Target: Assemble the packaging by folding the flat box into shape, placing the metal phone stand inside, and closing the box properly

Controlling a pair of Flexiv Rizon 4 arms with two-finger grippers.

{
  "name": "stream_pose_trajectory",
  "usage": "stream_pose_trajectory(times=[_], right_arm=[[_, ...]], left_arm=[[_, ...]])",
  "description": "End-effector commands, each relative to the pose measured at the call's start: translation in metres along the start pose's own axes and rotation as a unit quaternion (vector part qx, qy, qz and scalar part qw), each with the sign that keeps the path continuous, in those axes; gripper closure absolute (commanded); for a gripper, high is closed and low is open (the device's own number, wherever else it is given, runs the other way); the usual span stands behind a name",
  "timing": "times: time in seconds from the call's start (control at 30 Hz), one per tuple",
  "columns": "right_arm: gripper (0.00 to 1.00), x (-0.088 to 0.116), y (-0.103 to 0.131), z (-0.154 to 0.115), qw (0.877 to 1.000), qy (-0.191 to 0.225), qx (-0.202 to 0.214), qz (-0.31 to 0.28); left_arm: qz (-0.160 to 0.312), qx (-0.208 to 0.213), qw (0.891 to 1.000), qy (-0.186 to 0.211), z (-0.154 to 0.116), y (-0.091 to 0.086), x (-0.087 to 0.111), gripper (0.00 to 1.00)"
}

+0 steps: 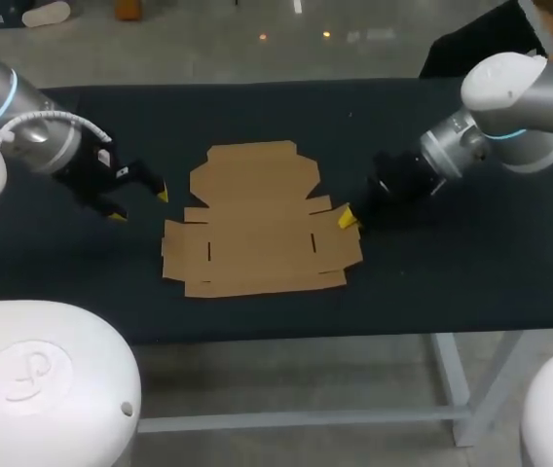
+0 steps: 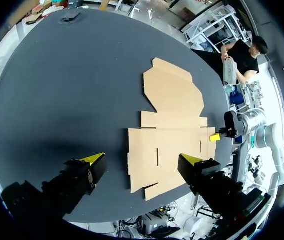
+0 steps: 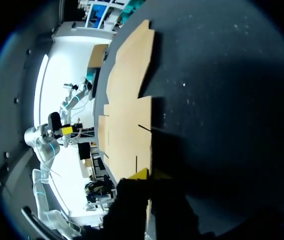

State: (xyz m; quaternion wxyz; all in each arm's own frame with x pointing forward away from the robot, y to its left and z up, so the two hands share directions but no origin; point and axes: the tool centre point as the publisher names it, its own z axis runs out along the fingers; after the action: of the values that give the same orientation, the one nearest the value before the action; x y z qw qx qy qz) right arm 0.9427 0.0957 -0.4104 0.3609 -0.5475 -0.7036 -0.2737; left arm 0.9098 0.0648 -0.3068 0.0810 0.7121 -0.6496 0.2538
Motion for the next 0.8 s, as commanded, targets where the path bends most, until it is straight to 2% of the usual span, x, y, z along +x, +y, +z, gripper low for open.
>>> stream_pose_trajectory(times=[0.03, 0.13, 0.17, 0.27, 0.4, 0.57, 0.6, 0.63, 0.67, 0.7, 0.8], right_arm=[[1.0, -0.0018, 0.0045, 0.0003, 1.0, 0.003, 0.009, 0.0], [1.0, -0.0015, 0.0059, 0.001, 1.0, 0.003, 0.011, 0.0], [0.87, -0.0015, 0.0063, 0.0011, 1.0, 0.004, 0.012, 0.0], [0.56, 0.0, 0.0069, 0.0001, 1.0, 0.004, 0.014, 0.001], [0.51, 0.0032, 0.0073, -0.002, 1.0, 0.002, 0.013, 0.001], [0.56, 0.0068, 0.005, 0.0013, 1.0, 0.0, 0.014, -0.002], [0.61, 0.0071, 0.004, 0.0024, 1.0, 0.0, 0.015, -0.002], [0.7, 0.0073, 0.0029, 0.0032, 1.0, 0.0, 0.016, -0.002], [0.82, 0.0076, 0.0019, 0.0037, 1.0, 0.0, 0.016, -0.002], [0.99, 0.0078, 0.0014, 0.0041, 1.0, -0.001, 0.016, -0.003], [1.0, 0.0066, 0.0034, 0.0041, 1.0, -0.004, 0.017, -0.004]], left_arm=[[0.0, 0.0, 1.0, -0.004, -0.0004, 0.0005, 0.0015, 0.0], [0.0, -0.001, 1.0, -0.004, -0.0004, 0.0006, 0.0015, 0.0], [0.0, -0.001, 1.0, -0.004, -0.0003, 0.0006, 0.0013, 0.0], [-0.001, -0.001, 1.0, -0.003, -0.0004, 0.0005, 0.0005, 0.0], [0.0, -0.001, 1.0, -0.003, -0.0006, 0.0004, 0.0002, 0.0], [0.0, -0.002, 1.0, -0.003, -0.0003, -0.0007, -0.0011, 0.0], [0.0, -0.003, 1.0, -0.003, -0.0001, -0.0009, -0.0015, 0.0], [-0.001, -0.003, 1.0, -0.003, 0.0001, -0.0011, -0.0017, 0.0], [-0.001, -0.003, 1.0, -0.003, 0.0001, -0.0012, -0.0019, 0.0], [-0.001, -0.004, 1.0, -0.003, 0.0002, -0.0012, -0.002, 0.0], [0.0, -0.004, 1.0, -0.001, 0.0004, -0.0017, -0.0023, 0.0]])
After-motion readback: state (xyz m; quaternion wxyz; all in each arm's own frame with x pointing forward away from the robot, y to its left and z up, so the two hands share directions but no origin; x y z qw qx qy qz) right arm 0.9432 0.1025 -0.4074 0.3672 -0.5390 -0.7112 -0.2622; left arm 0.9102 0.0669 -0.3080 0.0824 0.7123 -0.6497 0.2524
